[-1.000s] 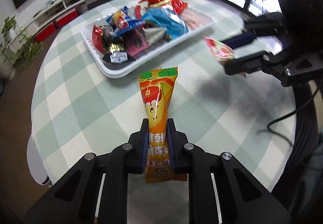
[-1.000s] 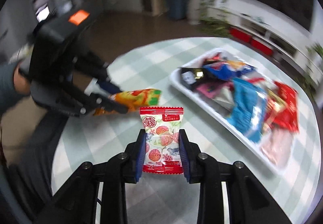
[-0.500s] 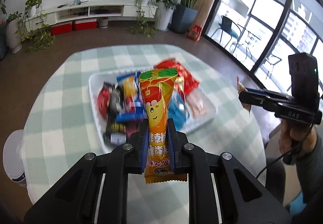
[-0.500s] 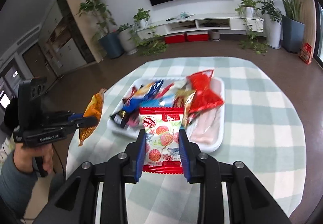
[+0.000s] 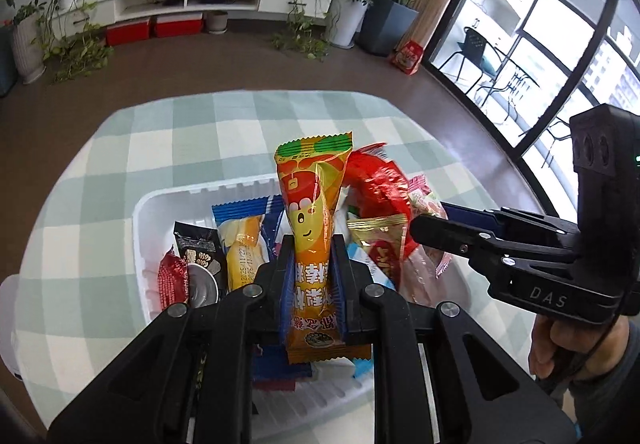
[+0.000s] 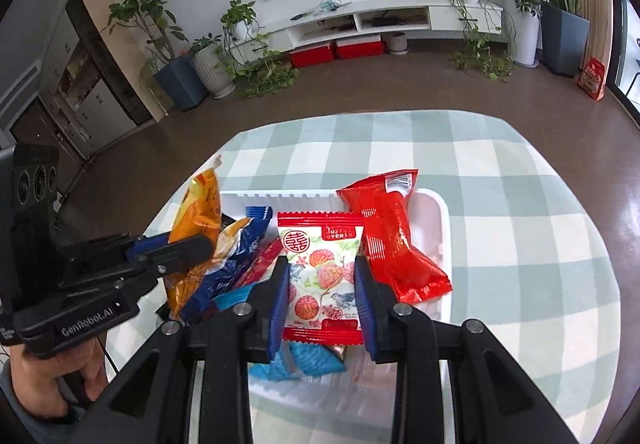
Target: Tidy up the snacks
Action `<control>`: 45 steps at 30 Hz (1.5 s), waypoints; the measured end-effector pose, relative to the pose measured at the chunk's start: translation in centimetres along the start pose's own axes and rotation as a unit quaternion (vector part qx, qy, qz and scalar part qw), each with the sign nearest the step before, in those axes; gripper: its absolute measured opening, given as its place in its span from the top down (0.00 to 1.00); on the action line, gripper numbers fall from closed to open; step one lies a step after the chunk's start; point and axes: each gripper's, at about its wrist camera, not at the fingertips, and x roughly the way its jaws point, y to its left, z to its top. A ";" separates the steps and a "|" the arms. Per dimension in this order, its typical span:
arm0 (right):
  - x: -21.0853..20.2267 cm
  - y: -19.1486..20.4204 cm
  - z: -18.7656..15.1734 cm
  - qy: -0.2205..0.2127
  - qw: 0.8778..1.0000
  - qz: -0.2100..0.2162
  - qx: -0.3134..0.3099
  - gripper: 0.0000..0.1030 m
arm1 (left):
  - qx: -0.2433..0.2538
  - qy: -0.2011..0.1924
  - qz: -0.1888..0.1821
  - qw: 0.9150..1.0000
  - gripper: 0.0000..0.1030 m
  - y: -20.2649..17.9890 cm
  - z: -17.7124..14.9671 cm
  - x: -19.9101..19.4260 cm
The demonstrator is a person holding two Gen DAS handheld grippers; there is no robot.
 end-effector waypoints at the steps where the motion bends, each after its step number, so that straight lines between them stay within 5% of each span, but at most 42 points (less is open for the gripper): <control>1: 0.5 -0.1 0.1 0.001 1.000 -0.003 0.001 0.68 | -0.002 0.004 0.003 1.000 0.85 0.2 -0.1 0.6; 21: 4.4 0.4 -0.8 0.016 0.999 -0.028 -0.020 0.63 | -0.006 0.015 0.019 1.000 0.81 0.8 -0.9 4.5; 27: 2.7 0.9 -1.0 -0.002 0.999 -0.040 -0.035 0.62 | 0.003 0.004 0.037 0.999 0.67 0.0 -1.4 3.5; 36: 0.3 0.5 -1.7 -0.020 0.998 -0.048 -0.028 0.61 | 0.003 -0.019 0.041 0.999 0.25 -1.3 -2.4 0.7; 40: -2.4 -0.1 -2.6 -0.049 0.998 -0.044 -0.007 0.52 | -0.001 -0.035 0.045 0.998 0.15 -2.0 -3.4 -1.5; 42: -4.2 -0.3 -3.3 -0.067 0.997 -0.039 0.011 0.42 | -0.001 -0.051 0.047 0.998 0.04 -2.7 -4.2 -3.1; 45: -7.2 -0.5 -5.1 -0.111 0.993 -0.027 0.042 0.22 | 0.021 -0.076 0.059 0.995 0.03 -4.4 -5.8 -5.7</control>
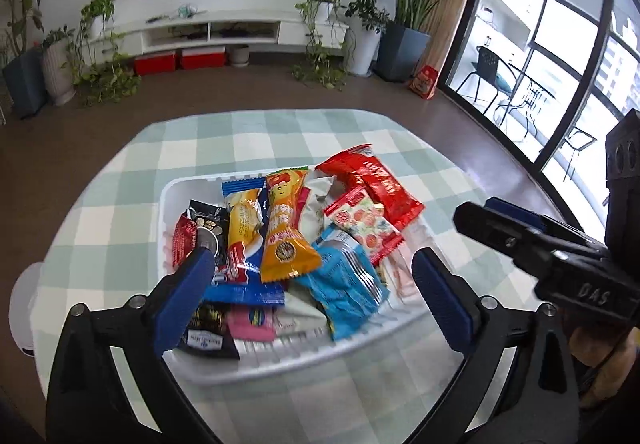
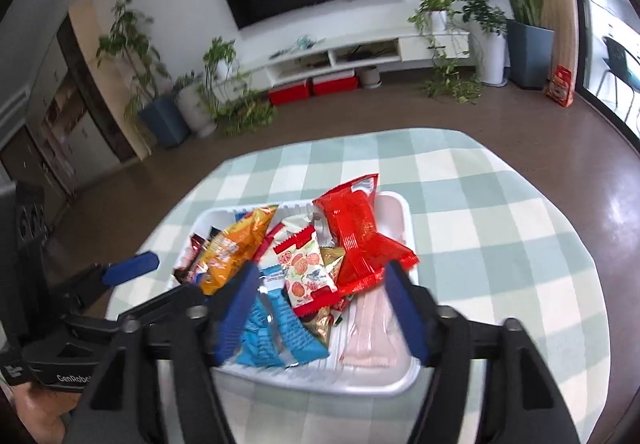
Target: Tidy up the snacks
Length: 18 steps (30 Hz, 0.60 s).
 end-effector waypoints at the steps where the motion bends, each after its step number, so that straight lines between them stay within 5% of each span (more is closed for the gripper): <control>1: -1.1 -0.1 -0.6 -0.013 1.000 0.003 0.011 0.19 | 0.011 -0.007 0.010 1.000 0.03 -0.5 -0.4 -0.9; 5: -4.4 -0.2 -3.1 -0.046 0.998 0.000 0.034 0.10 | 0.053 -0.067 0.099 0.991 0.03 -3.2 -2.9 -6.1; 9: -7.7 0.1 -5.8 -0.085 0.996 -0.011 0.038 0.07 | 0.050 -0.145 0.260 0.953 0.00 -5.6 -6.2 -11.9; 13: -11.5 1.5 -7.4 -0.131 0.991 -0.020 0.024 0.03 | 0.038 -0.193 0.248 0.948 0.00 -7.2 -9.3 -16.7; 18: -16.4 4.1 -8.5 -0.203 0.978 -0.045 -0.019 0.00 | -0.005 -0.179 0.253 0.951 0.00 -7.6 -11.1 -19.4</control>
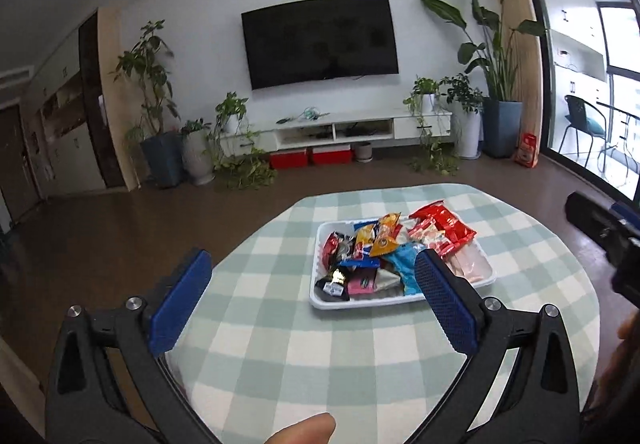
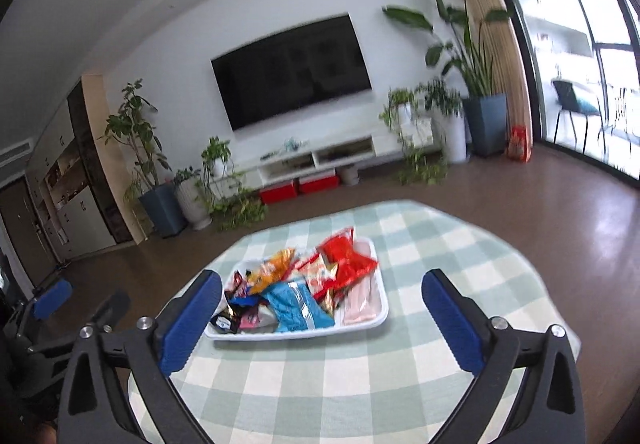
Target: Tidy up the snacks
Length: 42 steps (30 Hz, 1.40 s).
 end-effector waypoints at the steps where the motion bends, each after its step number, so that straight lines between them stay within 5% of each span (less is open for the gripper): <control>1: -0.9 0.5 0.0 -0.011 1.000 -0.006 -0.010 0.00 | -0.003 0.003 -0.002 1.000 0.00 0.1 -0.2 -0.5; 16: -1.6 0.2 -3.9 0.077 0.994 -0.071 -0.015 0.00 | -0.010 0.115 -0.039 0.993 0.00 -1.6 -5.5 1.5; 42: 0.0 1.0 -7.0 0.140 0.986 -0.085 -0.038 0.00 | -0.033 0.159 -0.059 0.985 0.00 -0.8 -7.9 4.9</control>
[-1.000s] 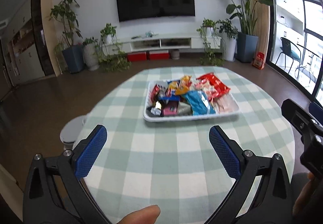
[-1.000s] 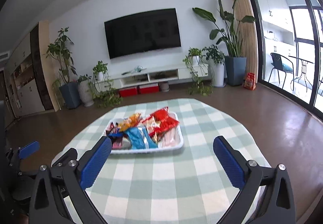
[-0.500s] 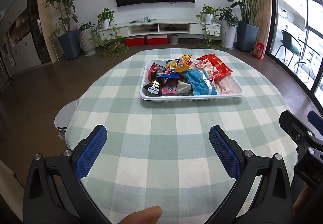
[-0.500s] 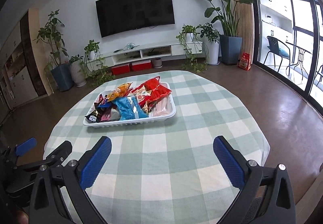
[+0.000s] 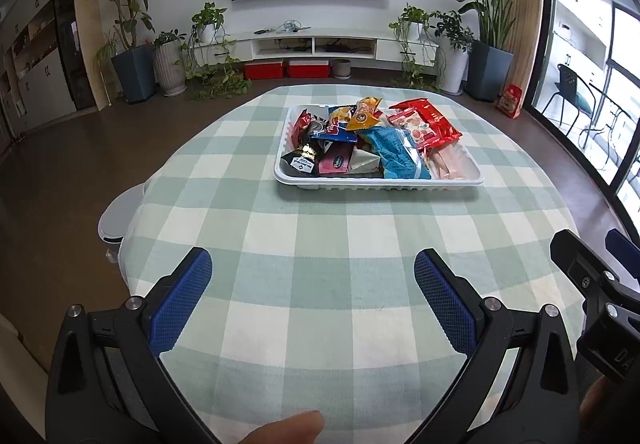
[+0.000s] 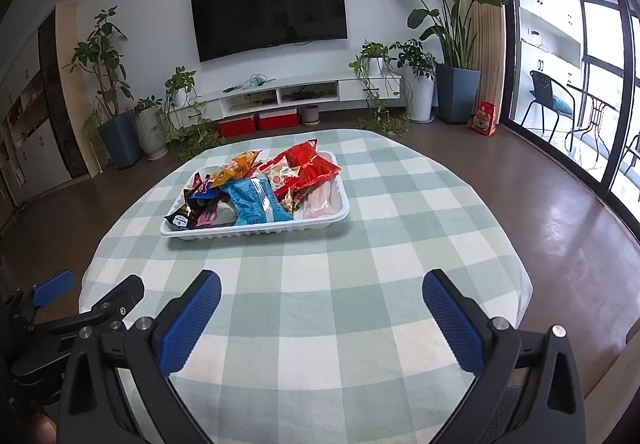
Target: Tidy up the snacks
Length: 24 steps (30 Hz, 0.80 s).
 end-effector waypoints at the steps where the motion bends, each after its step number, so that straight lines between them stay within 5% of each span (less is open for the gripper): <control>1: 0.1 0.0 -0.1 0.002 1.000 0.000 0.000 0.00 | 0.000 0.000 0.000 1.000 0.00 0.0 0.0 0.0; 24: 0.3 -0.1 -0.4 0.008 1.000 -0.001 0.001 0.00 | -0.004 0.009 -0.010 1.000 0.00 -0.1 -0.4 0.2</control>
